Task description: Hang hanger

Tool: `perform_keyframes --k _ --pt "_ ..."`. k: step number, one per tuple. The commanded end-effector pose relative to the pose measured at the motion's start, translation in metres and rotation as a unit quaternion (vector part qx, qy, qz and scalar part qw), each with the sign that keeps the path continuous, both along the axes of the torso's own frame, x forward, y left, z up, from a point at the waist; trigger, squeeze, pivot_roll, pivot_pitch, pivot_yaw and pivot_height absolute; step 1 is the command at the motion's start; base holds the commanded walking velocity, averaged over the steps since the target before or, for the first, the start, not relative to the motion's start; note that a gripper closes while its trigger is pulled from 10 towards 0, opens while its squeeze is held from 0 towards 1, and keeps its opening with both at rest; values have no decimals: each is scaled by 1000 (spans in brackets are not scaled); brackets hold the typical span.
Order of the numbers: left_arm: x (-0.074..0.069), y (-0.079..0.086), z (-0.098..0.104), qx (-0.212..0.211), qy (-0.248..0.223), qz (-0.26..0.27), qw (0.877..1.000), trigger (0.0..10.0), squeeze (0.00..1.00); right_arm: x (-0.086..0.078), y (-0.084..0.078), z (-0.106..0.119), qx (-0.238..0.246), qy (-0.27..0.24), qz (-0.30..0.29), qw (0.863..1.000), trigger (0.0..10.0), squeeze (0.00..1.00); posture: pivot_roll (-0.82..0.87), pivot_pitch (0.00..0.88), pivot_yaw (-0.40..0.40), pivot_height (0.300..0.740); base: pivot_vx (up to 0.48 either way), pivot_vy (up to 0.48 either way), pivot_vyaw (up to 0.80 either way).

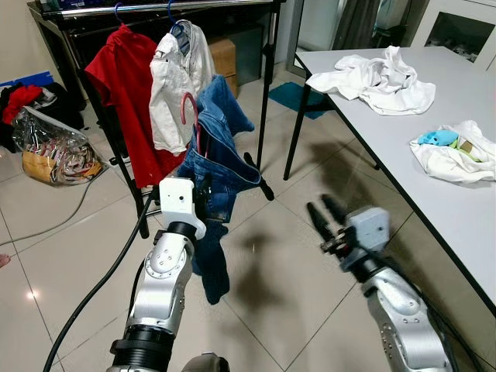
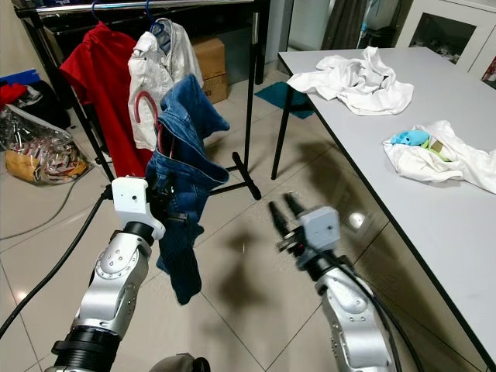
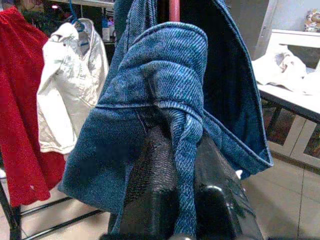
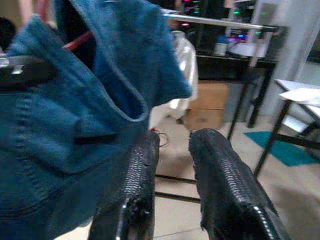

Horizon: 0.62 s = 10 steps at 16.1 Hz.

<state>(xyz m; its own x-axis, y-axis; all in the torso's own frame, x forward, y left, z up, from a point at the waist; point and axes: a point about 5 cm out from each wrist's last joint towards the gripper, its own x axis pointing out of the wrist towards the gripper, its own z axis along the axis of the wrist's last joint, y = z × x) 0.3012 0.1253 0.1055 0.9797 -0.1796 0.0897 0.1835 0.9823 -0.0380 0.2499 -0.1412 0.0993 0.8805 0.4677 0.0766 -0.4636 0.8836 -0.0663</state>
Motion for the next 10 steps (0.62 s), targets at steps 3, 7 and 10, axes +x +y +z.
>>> perform_keyframes --k 3,7,10 --pt "6 -5 12 8 -30 -15 999 10000 0 2 -4 1 0 -4 -7 1000 10000 0 23 0 10 723 0 0 0" --pt "6 -5 11 8 -31 -15 999 10000 0 3 -4 1 -1 -5 -5 1000 10000 0 27 0 8 723 0 0 0" --pt "6 -5 11 11 -29 -15 999 10000 0 4 -4 2 0 -7 -5 1000 10000 0 27 0 8 723 0 0 0"
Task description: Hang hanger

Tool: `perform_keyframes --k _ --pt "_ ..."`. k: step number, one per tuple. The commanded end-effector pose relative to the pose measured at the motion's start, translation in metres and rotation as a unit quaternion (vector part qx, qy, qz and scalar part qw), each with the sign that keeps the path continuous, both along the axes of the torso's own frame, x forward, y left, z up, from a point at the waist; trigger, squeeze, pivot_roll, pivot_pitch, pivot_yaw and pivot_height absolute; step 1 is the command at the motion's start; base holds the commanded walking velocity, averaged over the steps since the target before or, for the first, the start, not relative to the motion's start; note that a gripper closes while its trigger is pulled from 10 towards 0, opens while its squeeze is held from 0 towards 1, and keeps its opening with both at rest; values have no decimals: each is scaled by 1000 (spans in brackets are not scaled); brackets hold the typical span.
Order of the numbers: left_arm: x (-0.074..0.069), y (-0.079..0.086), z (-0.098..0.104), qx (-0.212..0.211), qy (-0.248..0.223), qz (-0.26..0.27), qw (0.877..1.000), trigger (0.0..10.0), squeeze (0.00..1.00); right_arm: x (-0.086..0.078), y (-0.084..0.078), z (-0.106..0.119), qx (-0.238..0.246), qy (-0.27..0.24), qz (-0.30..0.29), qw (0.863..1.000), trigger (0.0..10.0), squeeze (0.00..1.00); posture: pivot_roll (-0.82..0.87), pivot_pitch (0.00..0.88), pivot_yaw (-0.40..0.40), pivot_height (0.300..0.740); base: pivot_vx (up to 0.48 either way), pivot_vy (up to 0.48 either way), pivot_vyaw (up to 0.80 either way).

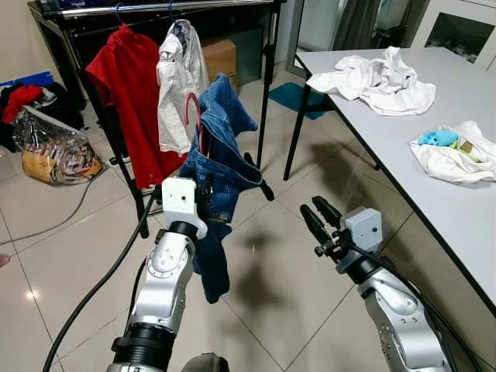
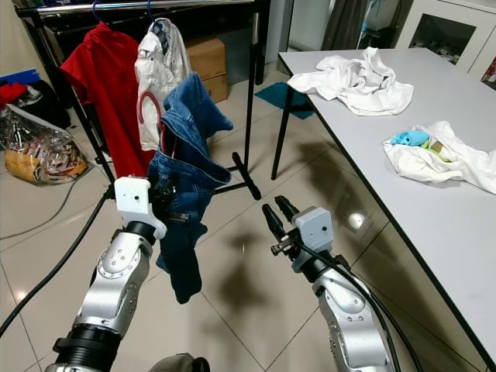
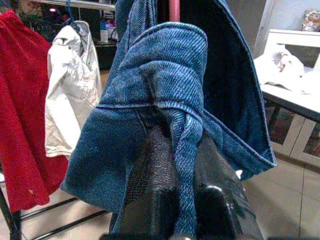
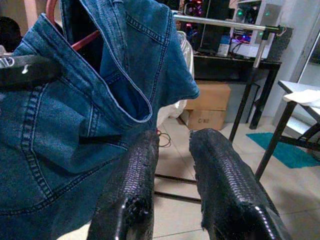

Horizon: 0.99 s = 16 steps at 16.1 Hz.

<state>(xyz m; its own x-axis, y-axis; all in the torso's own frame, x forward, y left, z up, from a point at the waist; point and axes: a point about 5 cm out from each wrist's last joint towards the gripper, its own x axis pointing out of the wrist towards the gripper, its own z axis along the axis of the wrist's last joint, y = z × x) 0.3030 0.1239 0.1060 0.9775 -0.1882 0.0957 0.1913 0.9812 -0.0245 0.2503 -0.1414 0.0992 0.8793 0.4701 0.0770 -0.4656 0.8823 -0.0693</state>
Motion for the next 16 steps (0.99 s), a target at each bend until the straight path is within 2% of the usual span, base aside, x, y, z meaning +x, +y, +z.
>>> perform_keyframes --k 1,13,16 --pt "4 -4 10 5 -25 -12 1000 10000 0 3 -3 2 1 -6 -7 1000 10000 0 27 0 9 723 0 0 0" --pt "4 -4 10 4 -24 -12 1000 10000 0 3 -3 2 -3 -7 -7 1000 10000 0 27 0 10 723 0 0 0" --pt "4 -5 10 3 -25 -12 1000 10000 0 3 -4 2 -5 -7 -7 1000 10000 0 25 0 7 723 246 0 0"
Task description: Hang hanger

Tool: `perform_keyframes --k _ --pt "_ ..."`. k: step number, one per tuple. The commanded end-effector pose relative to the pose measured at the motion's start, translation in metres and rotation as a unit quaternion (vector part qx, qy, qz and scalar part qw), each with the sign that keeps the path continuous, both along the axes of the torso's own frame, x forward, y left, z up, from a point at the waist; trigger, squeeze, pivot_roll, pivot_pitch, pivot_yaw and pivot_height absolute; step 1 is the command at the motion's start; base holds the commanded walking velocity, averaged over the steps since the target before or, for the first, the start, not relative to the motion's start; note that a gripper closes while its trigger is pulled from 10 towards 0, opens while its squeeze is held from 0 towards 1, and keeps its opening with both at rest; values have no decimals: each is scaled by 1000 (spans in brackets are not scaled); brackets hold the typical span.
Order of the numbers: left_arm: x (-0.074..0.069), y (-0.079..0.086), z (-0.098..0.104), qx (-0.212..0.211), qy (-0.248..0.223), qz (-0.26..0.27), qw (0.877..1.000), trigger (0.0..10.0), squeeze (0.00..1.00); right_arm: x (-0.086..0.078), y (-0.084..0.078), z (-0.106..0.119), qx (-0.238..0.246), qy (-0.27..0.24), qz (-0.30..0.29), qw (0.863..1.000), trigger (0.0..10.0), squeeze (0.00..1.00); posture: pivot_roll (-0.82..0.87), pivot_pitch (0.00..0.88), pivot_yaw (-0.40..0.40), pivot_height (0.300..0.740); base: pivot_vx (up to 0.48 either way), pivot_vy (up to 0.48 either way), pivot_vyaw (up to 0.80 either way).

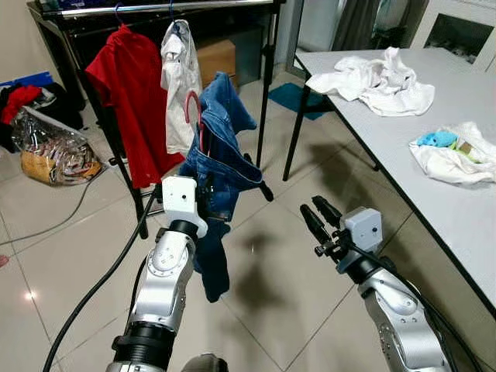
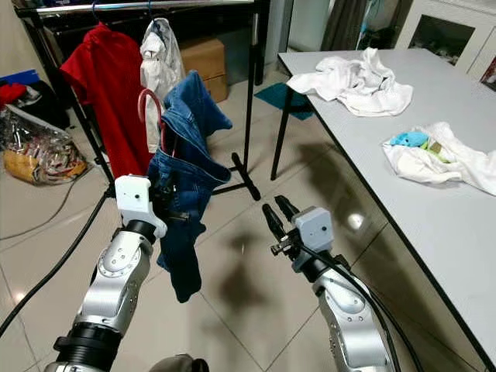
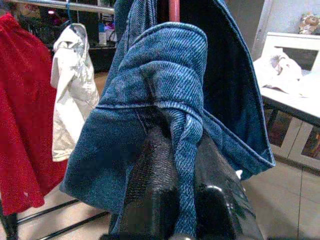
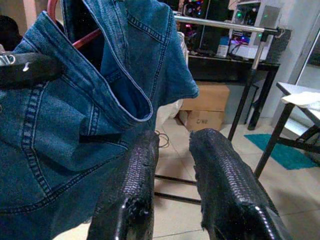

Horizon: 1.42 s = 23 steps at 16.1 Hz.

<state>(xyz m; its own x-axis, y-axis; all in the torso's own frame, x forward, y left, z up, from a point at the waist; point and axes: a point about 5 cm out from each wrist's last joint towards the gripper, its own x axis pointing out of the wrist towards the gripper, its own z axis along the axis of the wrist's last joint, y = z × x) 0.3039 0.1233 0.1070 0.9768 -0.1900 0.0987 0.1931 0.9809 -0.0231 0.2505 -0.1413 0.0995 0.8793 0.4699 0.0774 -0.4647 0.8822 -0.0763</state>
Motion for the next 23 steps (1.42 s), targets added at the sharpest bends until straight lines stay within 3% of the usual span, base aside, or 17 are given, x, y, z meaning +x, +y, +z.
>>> perform_keyframes --k 1,11,18,23 --pt "4 -4 9 3 -23 -11 1000 10000 0 2 -4 1 -2 -5 -7 1000 10000 0 25 0 7 723 247 0 0" --pt "3 -4 9 2 -24 -10 1000 10000 0 3 -2 1 -2 -4 -5 1000 10000 0 27 1 7 723 276 0 0" --pt "4 -4 9 1 -24 -7 1000 10000 0 3 -2 1 -2 -5 -3 1000 10000 0 28 0 4 723 0 0 0" --pt "5 -4 10 1 -25 -7 1000 10000 0 4 -2 2 -2 -6 -2 1000 10000 0 28 0 5 723 244 0 0"
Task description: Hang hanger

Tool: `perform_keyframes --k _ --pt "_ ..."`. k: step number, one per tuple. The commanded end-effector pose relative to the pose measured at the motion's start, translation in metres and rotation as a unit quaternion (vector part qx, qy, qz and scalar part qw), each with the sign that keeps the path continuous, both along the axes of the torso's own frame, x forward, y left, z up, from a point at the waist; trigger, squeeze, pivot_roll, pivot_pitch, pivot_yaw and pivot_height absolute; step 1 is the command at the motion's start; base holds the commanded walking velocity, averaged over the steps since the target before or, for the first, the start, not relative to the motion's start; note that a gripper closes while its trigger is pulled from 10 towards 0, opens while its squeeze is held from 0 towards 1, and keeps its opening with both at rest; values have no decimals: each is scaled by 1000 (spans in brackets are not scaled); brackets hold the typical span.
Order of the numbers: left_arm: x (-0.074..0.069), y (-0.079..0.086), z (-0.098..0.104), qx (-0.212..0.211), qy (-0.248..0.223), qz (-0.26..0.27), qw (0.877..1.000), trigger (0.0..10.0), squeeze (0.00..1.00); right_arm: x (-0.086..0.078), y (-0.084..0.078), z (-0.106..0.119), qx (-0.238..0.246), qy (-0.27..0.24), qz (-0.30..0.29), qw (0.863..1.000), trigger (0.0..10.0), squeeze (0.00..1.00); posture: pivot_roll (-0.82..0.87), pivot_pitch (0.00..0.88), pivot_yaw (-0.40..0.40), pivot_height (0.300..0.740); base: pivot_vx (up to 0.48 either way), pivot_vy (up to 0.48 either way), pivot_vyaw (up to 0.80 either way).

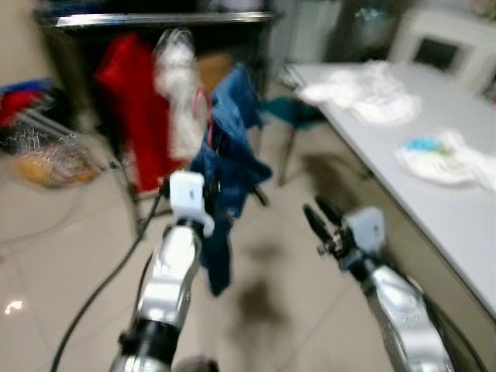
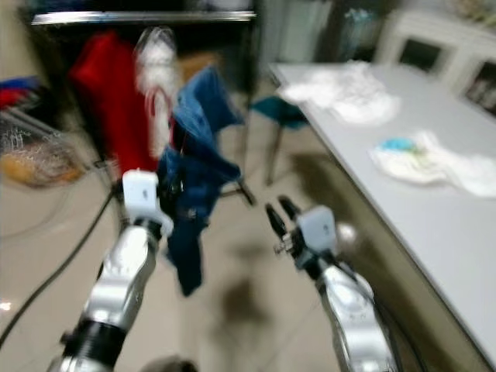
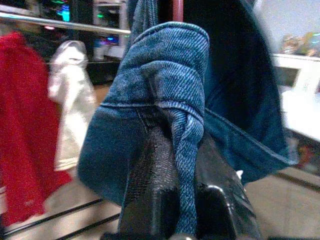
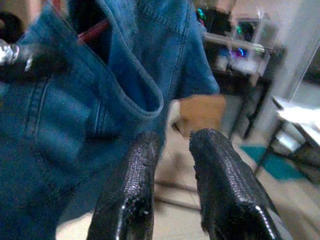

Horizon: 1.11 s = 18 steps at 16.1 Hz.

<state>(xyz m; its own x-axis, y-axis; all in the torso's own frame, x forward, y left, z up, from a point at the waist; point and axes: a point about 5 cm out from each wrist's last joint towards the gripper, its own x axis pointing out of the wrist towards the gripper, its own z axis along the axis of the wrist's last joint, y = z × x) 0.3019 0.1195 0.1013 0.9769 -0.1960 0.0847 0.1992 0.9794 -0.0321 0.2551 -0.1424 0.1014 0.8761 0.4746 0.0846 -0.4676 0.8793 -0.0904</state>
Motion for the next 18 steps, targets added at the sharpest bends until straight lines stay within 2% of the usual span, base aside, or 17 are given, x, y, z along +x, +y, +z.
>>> perform_keyframes --k 1,18 --pt "7 0 15 3 -32 -3 999 10000 0 -1 -1 0 2 0 -4 1000 10000 0 27 0 5 723 247 0 0" --pt "7 -1 16 2 -35 -4 999 10000 0 0 -1 -1 4 -2 -6 1000 10000 0 29 0 5 723 246 0 0"
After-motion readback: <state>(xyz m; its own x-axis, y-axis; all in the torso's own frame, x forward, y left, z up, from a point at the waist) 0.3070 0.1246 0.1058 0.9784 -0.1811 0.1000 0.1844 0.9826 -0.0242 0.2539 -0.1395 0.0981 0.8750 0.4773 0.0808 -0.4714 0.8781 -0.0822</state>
